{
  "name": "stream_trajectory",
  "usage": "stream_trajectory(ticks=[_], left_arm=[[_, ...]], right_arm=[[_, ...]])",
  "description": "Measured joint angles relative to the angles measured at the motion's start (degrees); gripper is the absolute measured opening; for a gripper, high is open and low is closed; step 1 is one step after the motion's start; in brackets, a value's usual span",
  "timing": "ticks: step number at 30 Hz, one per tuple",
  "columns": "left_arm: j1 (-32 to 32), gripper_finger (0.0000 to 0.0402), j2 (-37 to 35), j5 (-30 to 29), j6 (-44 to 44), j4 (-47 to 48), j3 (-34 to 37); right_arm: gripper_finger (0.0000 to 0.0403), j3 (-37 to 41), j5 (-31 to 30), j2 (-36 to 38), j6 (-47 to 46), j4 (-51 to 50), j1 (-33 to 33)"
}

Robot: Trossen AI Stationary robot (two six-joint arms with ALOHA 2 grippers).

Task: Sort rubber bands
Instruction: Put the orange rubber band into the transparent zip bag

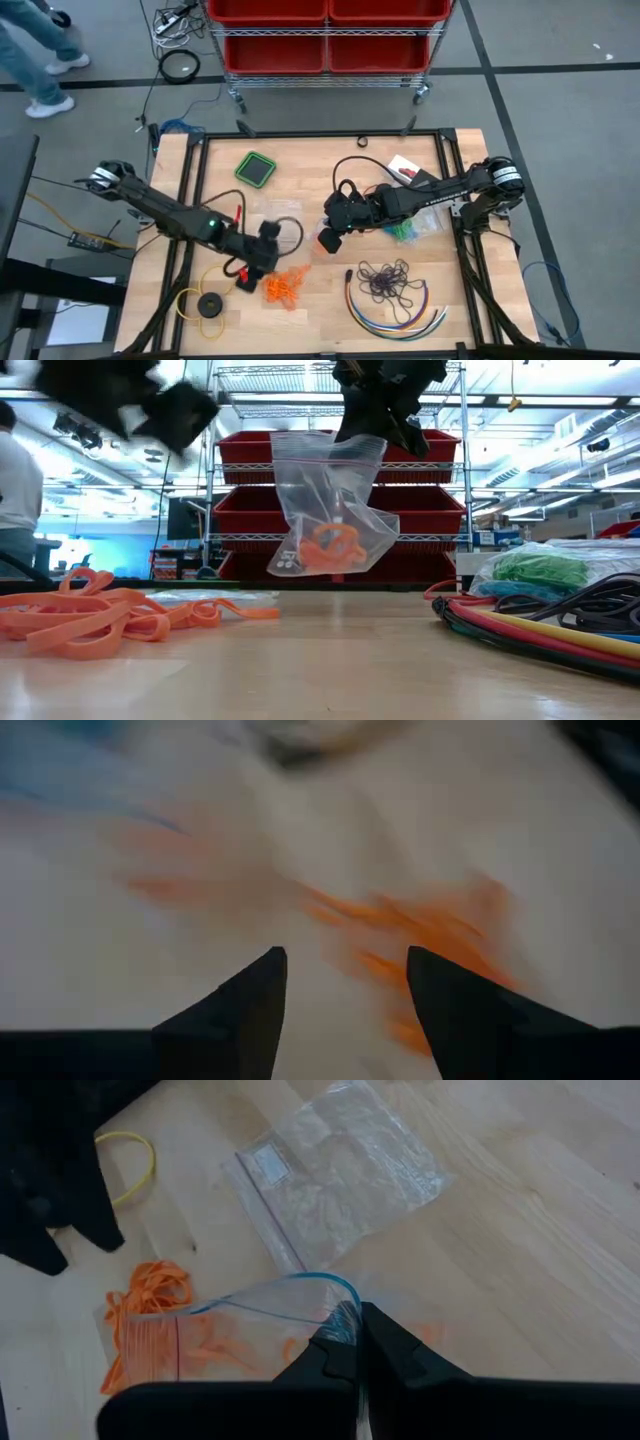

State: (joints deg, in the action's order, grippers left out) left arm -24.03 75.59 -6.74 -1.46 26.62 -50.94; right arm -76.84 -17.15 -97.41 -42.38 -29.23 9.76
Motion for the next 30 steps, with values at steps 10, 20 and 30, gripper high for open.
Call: stream_trajectory(ticks=[10,20,30], left_arm=[[-2.79,0.0207,0.64,7.73,7.62,-22.96,22.46],[-2.73,0.0166,0.74,7.25,16.54,-42.17,34.09],[-2.71,0.0109,5.47,7.97,15.60,-44.57,32.60]], right_arm=[[0.0000,0.00,0.26,0.00,0.03,0.26,0.20],[0.0000,0.00,0.26,0.00,0.10,0.28,0.20],[0.0000,0.00,0.26,0.00,0.67,0.87,0.20]])
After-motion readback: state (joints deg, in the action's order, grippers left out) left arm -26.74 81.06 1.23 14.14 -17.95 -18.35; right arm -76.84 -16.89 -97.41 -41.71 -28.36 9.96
